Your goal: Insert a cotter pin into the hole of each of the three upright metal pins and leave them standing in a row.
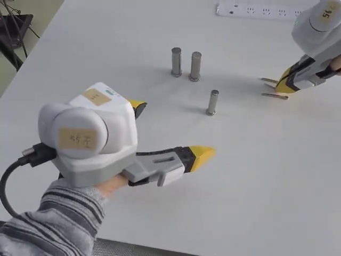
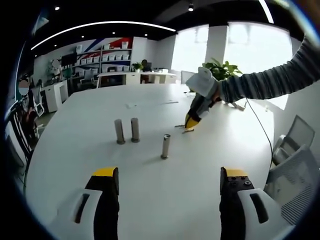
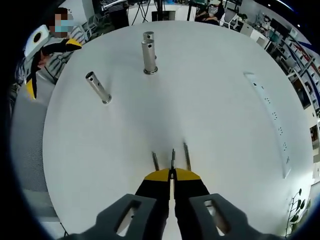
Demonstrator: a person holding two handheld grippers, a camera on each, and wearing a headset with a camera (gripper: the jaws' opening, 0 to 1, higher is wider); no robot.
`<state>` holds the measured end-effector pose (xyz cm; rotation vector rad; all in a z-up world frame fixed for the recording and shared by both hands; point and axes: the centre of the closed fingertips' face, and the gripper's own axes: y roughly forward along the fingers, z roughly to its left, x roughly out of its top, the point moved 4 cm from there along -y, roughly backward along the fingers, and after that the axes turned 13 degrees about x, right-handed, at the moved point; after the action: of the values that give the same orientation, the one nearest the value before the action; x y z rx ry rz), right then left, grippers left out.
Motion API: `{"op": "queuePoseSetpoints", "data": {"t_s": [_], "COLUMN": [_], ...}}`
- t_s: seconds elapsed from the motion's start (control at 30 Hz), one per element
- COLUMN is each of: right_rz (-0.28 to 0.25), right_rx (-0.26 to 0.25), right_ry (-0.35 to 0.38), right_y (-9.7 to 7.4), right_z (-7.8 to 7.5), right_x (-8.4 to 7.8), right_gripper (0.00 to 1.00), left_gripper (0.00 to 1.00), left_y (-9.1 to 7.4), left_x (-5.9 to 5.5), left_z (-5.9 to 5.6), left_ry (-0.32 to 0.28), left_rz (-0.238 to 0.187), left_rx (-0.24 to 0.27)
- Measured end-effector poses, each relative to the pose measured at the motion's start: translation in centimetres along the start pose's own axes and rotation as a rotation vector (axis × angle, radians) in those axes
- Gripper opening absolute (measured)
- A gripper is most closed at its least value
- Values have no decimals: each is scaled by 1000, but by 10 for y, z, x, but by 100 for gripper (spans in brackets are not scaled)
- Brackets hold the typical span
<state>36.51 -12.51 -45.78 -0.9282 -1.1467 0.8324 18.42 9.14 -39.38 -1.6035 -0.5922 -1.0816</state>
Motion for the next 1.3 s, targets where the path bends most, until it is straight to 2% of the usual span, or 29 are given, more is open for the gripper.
{"op": "queuePoseSetpoints", "data": {"t_s": [0.13, 0.17, 0.33, 0.47, 0.53, 0.77, 0.87, 0.97, 1.1, 1.3], "right_rz": [-9, -16, -63, -94, -99, -126, -127, -136, -139, -176], "right_rx": [-25, -30, -67, -78, -92, -96, -99, -95, -95, -73], "right_ry": [-39, -41, -123, -177, -230, -330, -364, -401, -461, -537], "right_y": [-4, -7, -20, -31, -30, -33, -32, -31, -29, -28], "right_z": [0, 6, 17, 41, 47, 80, 92, 104, 119, 144], "right_x": [1, 2, 12, 22, 24, 37, 42, 47, 52, 64], "right_gripper": [0, 0, 0, 0, 0, 0, 0, 0, 0, 0], "left_gripper": [79, 78, 69, 64, 62, 50, 44, 41, 35, 26], "left_y": [0, 0, 2, 5, 7, 13, 16, 17, 18, 19], "left_x": [1, 2, 7, 13, 16, 21, 22, 22, 26, 26], "left_z": [-1, -1, -5, -10, -13, -25, -27, -29, -33, -36], "left_ry": [3, 3, 17, 10, -2, -48, -48, -50, -92, -124], "left_rz": [1, 0, -6, -12, -14, 13, 22, 33, 27, 40], "left_rx": [-5, -6, -20, -51, -58, -117, -128, -137, -168, -187]}}
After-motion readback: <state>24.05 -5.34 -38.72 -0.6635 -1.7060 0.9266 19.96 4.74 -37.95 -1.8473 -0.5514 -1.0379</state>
